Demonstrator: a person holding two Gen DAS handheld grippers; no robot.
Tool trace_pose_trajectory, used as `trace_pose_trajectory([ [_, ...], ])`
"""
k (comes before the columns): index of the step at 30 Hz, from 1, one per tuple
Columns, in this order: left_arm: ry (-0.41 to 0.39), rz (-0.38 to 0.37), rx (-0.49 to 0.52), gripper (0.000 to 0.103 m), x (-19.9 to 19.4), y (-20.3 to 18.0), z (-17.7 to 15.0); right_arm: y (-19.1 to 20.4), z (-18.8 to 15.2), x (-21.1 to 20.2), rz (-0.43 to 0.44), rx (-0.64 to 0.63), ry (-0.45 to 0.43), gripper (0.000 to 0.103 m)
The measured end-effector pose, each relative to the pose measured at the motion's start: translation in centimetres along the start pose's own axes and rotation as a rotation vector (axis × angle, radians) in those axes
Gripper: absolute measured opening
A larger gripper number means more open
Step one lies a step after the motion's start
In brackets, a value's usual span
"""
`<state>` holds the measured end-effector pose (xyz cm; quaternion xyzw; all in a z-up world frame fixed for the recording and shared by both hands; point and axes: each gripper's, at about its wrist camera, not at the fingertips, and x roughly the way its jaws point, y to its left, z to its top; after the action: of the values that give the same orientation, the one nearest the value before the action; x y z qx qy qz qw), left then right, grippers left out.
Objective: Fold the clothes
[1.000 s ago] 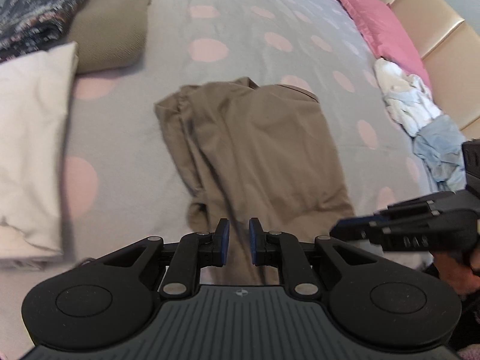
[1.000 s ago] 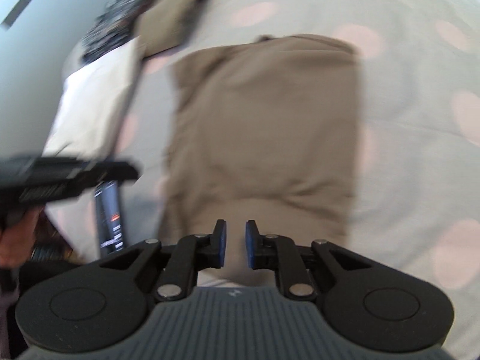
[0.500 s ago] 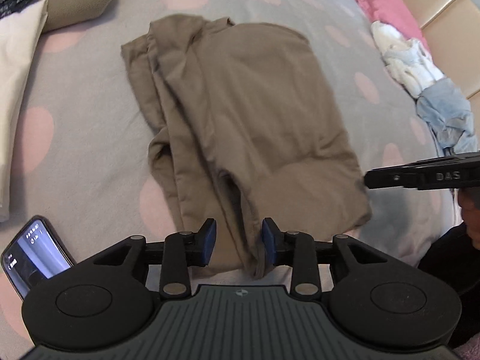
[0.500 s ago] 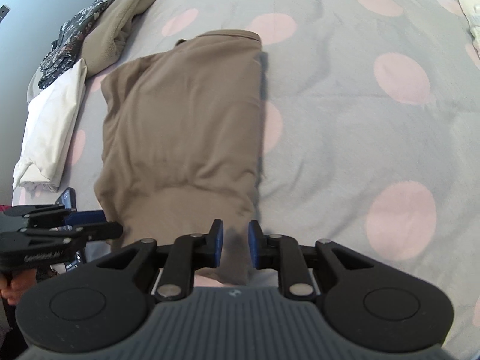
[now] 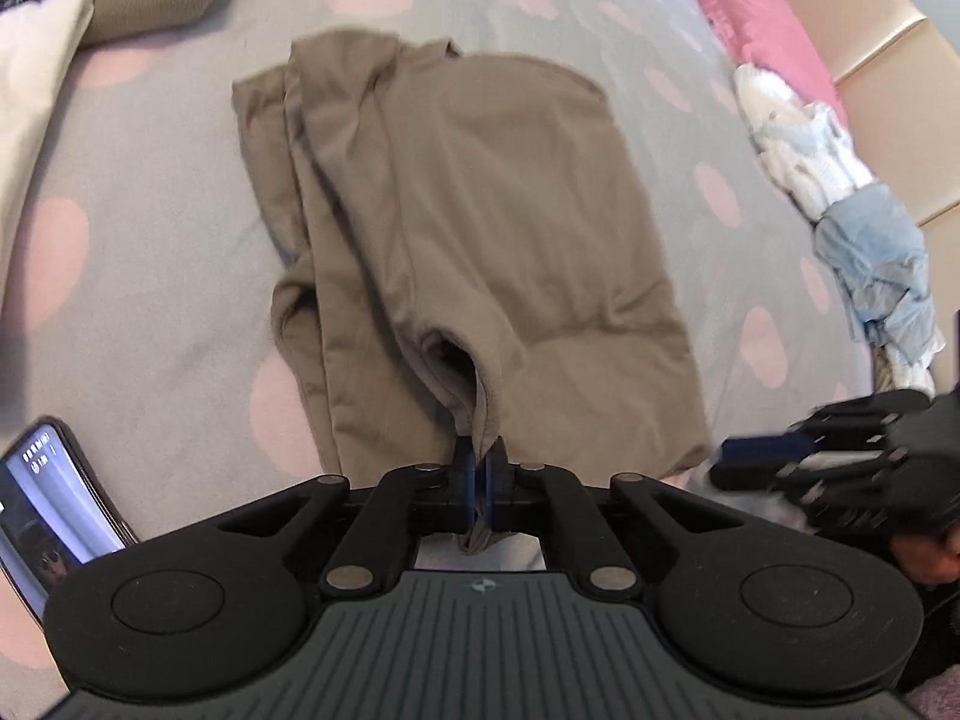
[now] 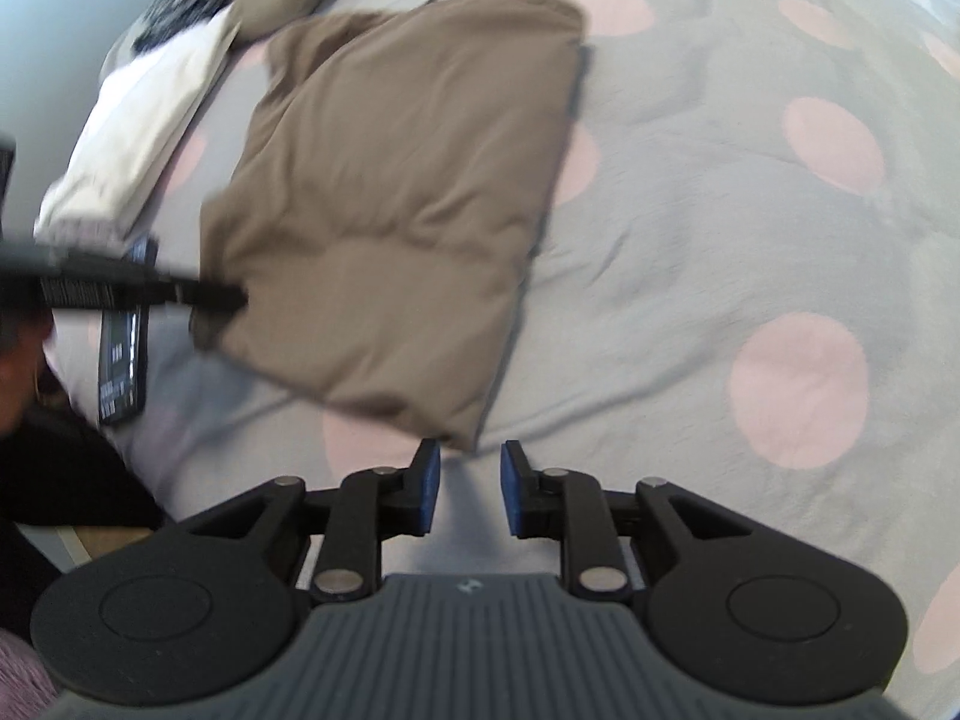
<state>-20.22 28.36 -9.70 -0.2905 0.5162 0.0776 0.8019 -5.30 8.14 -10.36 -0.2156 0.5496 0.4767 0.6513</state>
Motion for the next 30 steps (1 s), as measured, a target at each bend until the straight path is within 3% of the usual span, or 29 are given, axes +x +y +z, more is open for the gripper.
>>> trace_pose_trajectory([
  [7,-0.042,-0.017,0.008,0.001,-2.0,-0.2,0.3,2.1,-0.1,1.1,-0.062,-0.112,-0.038,0.026],
  [8,-0.047,-0.019,0.0,0.001,-2.2,0.0,0.3,2.3,0.0,1.3,-0.072,-0.119,-0.035,0.021],
  [9,-0.052,-0.02,-0.008,0.001,-2.4,0.2,0.2,2.5,0.0,1.2,-0.075,-0.13,-0.04,0.009],
  [14,-0.048,-0.005,-0.054,0.001,-2.7,1.9,0.0,3.7,0.1,0.0,-0.085,-0.195,-0.069,0.004],
  [22,0.042,0.072,-0.058,0.001,1.1,3.0,-0.1,3.9,0.0,0.9,-0.12,-0.226,-0.024,0.004],
  [25,0.059,0.071,-0.069,0.004,0.9,3.0,0.3,2.9,0.5,0.1,-0.109,-0.186,-0.021,0.013],
  [28,0.055,0.105,-0.019,0.023,-0.3,2.3,0.5,2.0,0.9,-0.7,-0.098,-0.147,-0.017,0.022],
  [30,0.04,0.127,0.008,0.028,-1.3,2.2,0.8,1.4,1.2,-1.3,-0.091,-0.12,-0.014,0.023],
])
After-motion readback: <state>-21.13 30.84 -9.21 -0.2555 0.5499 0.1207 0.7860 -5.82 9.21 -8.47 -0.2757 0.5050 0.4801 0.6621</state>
